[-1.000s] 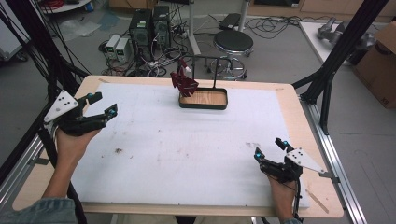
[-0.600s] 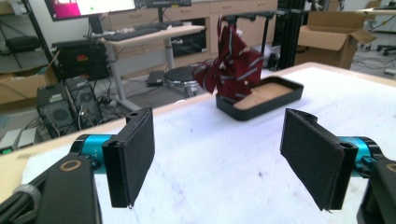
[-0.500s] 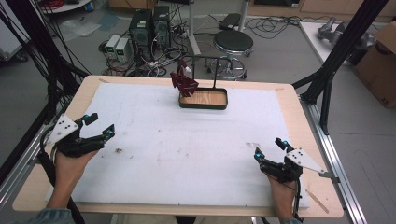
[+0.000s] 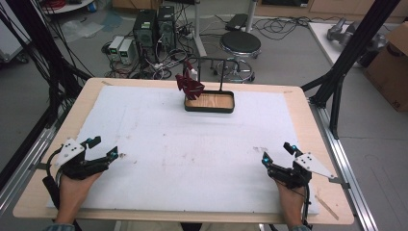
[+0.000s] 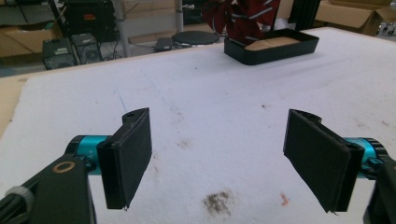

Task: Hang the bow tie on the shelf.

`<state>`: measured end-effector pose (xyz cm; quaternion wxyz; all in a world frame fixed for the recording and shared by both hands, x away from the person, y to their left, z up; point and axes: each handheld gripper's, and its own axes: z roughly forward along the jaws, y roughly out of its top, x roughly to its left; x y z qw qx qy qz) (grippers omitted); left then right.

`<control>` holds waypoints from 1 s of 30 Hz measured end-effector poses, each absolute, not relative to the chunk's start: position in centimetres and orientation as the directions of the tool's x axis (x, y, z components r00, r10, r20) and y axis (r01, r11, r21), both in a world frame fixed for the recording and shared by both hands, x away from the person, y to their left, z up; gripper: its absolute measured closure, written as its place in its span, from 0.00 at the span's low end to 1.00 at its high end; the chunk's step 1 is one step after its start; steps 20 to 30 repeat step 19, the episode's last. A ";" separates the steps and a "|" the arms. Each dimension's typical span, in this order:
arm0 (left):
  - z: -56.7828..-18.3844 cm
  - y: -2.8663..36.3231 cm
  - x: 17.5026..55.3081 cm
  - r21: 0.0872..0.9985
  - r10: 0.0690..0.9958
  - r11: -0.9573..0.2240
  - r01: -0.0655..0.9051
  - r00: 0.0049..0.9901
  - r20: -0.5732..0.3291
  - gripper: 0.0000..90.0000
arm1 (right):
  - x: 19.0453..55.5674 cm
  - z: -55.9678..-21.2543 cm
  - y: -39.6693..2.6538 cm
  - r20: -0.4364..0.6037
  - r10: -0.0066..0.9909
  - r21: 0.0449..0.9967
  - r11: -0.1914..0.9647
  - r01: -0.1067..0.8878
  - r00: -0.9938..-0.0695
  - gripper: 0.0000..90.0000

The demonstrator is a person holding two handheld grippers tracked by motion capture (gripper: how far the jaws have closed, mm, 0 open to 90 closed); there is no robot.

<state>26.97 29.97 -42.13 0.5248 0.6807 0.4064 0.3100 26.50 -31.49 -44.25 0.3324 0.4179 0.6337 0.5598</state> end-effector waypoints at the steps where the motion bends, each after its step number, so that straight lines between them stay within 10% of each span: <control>1: -42.4 29.9 26.9 0.965 0.879 -0.118 0.236 0.477 -0.009 0.27 | 26.5 -44.2 -31.5 0.046 0.902 0.987 0.024 0.157 -0.430 0.12; 30: -43.7 29.5 26.7 0.945 0.878 -0.155 0.289 0.479 -0.002 0.26 | 26.5 -44.3 -31.5 0.047 0.901 0.987 0.024 0.158 -0.431 0.12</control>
